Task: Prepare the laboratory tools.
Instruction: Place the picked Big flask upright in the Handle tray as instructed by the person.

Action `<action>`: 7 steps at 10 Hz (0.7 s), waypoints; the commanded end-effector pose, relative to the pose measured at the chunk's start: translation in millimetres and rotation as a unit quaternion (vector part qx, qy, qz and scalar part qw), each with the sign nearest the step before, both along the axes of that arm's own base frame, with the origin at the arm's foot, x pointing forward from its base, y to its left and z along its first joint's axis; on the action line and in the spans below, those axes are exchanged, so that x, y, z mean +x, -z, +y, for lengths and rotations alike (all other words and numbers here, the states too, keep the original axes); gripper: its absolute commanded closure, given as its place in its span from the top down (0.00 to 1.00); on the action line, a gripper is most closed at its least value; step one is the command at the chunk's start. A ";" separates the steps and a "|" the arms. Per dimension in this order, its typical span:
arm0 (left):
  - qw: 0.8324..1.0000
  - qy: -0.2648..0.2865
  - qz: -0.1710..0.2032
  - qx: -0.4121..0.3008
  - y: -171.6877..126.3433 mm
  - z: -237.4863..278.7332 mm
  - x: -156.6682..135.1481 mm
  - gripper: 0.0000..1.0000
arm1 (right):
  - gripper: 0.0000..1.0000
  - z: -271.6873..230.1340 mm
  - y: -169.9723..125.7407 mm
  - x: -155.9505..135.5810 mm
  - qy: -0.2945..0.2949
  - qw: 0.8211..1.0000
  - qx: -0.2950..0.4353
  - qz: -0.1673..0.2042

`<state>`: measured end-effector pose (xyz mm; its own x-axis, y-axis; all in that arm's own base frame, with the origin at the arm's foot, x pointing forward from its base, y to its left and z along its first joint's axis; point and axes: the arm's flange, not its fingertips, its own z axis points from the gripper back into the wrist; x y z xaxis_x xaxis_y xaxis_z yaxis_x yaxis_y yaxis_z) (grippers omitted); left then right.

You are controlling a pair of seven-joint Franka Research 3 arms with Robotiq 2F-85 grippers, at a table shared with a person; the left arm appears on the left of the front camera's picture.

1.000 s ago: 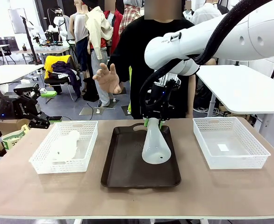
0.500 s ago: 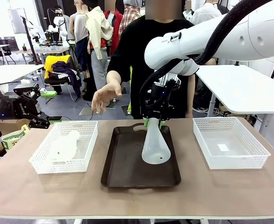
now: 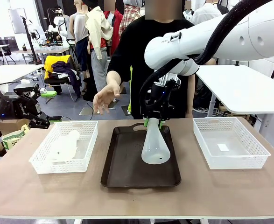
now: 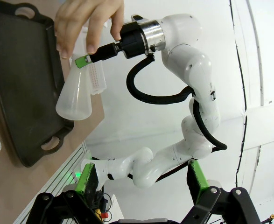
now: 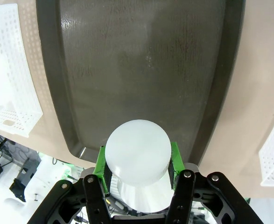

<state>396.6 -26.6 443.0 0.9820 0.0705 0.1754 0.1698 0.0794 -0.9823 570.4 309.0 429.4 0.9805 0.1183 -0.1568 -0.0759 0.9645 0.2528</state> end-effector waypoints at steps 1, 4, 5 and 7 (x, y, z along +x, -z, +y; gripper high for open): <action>1.000 -0.001 -0.007 -0.001 -0.3 1.1 -0.7 1.00 | 0.00 -0.8 2.7 -0.5 0.001 1.000 0.001 -0.001; 1.000 -0.001 -0.007 -0.001 -0.3 1.1 -0.7 1.00 | 0.00 -0.8 2.7 -0.5 0.001 1.000 0.001 -0.001; 1.000 -0.001 -0.007 -0.001 -0.3 1.1 -0.7 1.00 | 0.00 -0.8 2.7 -0.5 0.001 1.000 0.001 -0.001; 1.000 -0.001 -0.007 -0.001 -0.3 1.1 -0.7 1.00 | 0.00 -0.8 2.7 -0.5 0.001 1.000 0.001 -0.001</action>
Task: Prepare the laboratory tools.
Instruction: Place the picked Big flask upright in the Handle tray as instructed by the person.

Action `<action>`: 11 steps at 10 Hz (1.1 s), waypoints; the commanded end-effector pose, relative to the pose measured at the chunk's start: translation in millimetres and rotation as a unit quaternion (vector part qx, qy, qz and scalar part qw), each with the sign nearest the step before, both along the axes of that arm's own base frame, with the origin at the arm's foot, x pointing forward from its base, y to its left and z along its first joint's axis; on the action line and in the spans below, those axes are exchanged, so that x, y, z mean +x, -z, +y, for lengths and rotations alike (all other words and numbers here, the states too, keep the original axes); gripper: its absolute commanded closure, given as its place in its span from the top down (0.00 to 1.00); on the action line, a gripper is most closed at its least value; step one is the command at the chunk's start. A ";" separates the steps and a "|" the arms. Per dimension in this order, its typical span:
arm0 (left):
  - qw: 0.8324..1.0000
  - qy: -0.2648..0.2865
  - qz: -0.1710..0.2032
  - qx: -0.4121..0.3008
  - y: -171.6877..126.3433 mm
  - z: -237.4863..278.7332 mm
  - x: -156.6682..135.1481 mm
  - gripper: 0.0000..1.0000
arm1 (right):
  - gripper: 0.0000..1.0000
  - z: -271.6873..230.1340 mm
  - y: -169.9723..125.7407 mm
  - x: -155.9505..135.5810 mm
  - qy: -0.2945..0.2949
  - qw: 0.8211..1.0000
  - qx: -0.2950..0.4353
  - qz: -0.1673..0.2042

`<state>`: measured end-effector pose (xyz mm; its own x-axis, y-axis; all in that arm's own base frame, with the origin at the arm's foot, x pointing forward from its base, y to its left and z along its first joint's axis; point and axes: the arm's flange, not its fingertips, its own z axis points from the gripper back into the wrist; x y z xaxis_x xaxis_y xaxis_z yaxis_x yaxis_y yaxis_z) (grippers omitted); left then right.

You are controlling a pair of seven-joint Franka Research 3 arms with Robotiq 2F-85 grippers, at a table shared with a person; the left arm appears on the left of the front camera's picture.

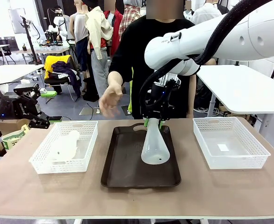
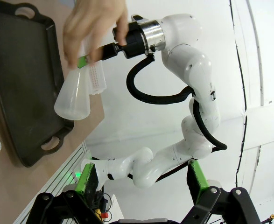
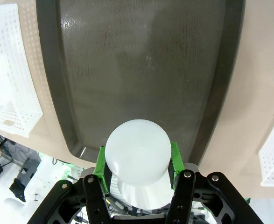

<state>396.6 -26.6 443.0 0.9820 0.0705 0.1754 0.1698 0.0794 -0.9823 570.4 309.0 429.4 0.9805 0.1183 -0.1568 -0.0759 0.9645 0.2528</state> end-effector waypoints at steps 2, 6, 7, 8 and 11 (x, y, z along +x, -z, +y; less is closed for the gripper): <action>1.000 -0.001 -0.007 -0.001 -0.3 1.1 -0.7 1.00 | 0.00 -0.8 2.7 -0.5 0.001 1.000 0.001 -0.001; 1.000 -0.001 -0.007 -0.001 -0.3 1.1 -0.7 1.00 | 0.00 -0.8 2.7 -0.5 0.001 1.000 0.001 -0.001; 1.000 -0.001 -0.007 -0.001 -0.3 1.1 -0.7 1.00 | 0.00 -0.8 2.7 -0.5 0.001 1.000 0.001 -0.001; 1.000 -0.001 -0.007 -0.001 -0.3 1.1 -0.7 1.00 | 0.00 -0.8 2.7 -0.5 0.001 1.000 0.001 -0.001; 1.000 -0.001 -0.007 -0.001 -0.3 1.1 -0.7 1.00 | 0.00 -0.8 2.7 -0.5 0.001 1.000 0.001 -0.001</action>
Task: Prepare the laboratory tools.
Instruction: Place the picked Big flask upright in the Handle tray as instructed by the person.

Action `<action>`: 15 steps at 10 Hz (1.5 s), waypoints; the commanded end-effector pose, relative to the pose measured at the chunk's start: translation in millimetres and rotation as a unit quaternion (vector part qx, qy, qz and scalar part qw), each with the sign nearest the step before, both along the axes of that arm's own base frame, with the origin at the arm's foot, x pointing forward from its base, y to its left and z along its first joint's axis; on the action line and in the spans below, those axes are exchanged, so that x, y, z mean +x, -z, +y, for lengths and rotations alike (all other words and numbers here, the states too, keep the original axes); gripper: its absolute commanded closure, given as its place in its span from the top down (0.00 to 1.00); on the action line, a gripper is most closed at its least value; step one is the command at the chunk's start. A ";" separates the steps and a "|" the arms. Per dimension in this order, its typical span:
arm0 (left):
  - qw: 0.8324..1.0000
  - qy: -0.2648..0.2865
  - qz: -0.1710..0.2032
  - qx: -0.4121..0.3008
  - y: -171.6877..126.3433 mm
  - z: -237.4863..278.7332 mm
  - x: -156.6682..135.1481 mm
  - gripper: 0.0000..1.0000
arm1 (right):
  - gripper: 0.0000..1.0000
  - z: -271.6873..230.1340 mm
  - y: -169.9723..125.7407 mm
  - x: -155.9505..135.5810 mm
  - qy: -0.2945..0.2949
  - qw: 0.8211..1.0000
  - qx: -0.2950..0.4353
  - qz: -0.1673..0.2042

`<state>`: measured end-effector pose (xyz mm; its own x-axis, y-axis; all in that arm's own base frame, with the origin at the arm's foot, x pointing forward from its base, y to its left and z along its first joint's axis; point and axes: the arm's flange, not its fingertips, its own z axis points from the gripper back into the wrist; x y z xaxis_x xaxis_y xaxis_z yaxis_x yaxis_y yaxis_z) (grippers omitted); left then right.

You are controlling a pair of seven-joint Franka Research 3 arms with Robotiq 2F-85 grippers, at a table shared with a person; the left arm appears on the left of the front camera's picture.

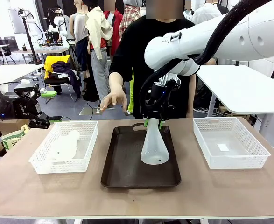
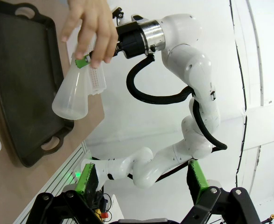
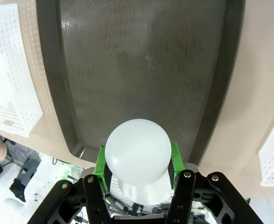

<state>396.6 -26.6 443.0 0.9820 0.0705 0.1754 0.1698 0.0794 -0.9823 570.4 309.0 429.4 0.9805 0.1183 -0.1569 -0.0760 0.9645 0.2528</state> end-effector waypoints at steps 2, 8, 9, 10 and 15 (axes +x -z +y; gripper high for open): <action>1.000 -0.002 -0.007 -0.001 -0.3 1.1 -0.7 1.00 | 0.00 -0.8 2.7 -0.5 0.001 1.000 0.001 -0.001; 1.000 -0.002 -0.007 -0.001 -0.3 1.1 -0.7 1.00 | 0.00 -0.8 2.7 -0.5 0.001 1.000 0.001 -0.001; 1.000 -0.002 -0.007 -0.001 -0.3 1.1 -0.7 1.00 | 0.00 -0.8 2.7 -0.5 0.001 1.000 0.001 -0.001; 1.000 -0.002 -0.007 -0.001 -0.3 1.1 -0.7 1.00 | 0.00 -0.8 2.7 -0.5 0.001 1.000 0.001 -0.001; 1.000 -0.002 -0.007 -0.001 -0.3 1.1 -0.7 1.00 | 0.00 1.8 -6.5 -2.0 -0.014 1.000 0.002 -0.008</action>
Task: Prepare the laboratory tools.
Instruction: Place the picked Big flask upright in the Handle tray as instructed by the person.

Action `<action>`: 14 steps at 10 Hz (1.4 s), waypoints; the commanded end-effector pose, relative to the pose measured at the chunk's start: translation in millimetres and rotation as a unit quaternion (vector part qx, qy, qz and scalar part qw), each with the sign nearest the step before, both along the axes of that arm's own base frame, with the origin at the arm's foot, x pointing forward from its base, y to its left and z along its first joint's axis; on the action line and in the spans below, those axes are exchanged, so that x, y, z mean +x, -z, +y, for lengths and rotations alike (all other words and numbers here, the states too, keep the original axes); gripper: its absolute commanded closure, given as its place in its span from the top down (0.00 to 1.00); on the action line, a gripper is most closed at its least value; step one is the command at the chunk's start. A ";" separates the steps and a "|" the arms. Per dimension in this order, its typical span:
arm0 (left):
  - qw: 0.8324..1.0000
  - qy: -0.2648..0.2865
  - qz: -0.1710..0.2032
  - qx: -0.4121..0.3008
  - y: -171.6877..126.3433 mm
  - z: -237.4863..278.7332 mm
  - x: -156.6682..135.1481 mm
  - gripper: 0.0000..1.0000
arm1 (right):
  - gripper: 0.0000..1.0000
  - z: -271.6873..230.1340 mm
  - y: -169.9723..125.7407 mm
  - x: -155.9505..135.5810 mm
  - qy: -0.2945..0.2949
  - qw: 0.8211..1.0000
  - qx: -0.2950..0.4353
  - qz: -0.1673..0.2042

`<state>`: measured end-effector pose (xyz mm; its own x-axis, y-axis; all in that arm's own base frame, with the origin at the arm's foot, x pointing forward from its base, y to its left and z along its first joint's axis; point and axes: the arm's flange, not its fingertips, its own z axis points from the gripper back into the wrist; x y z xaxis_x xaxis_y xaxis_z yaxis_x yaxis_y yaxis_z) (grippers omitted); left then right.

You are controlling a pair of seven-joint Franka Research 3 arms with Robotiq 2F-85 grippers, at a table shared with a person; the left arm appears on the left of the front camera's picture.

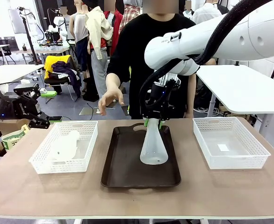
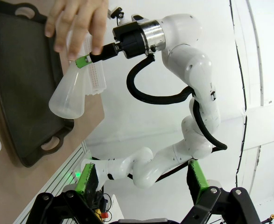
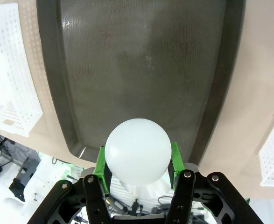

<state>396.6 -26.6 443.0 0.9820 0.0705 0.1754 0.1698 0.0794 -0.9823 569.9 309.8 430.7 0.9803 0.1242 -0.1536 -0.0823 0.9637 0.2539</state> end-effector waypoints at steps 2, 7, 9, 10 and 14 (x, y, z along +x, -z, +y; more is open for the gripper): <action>1.000 -0.001 -0.007 -0.001 -0.3 1.1 -0.7 1.00 | 0.00 2.2 -23.3 -6.1 -0.042 0.999 0.020 -0.027; 1.000 -0.001 -0.007 -0.001 -0.3 1.1 -0.7 1.00 | 0.00 0.0 -49.7 -18.4 -0.225 0.956 0.120 -0.143; 1.000 -0.001 -0.007 -0.001 -0.3 1.1 -0.7 1.00 | 0.00 0.4 -55.4 -28.4 -0.349 0.894 0.186 -0.212; 1.000 -0.001 -0.007 -0.001 -0.3 1.1 -0.7 1.00 | 0.00 2.6 -57.4 -33.2 -0.392 0.870 0.199 -0.222; 1.000 -0.001 -0.007 -0.001 -0.3 1.1 -0.7 1.00 | 0.00 -5.4 -65.9 -36.0 -0.503 0.770 0.299 -0.253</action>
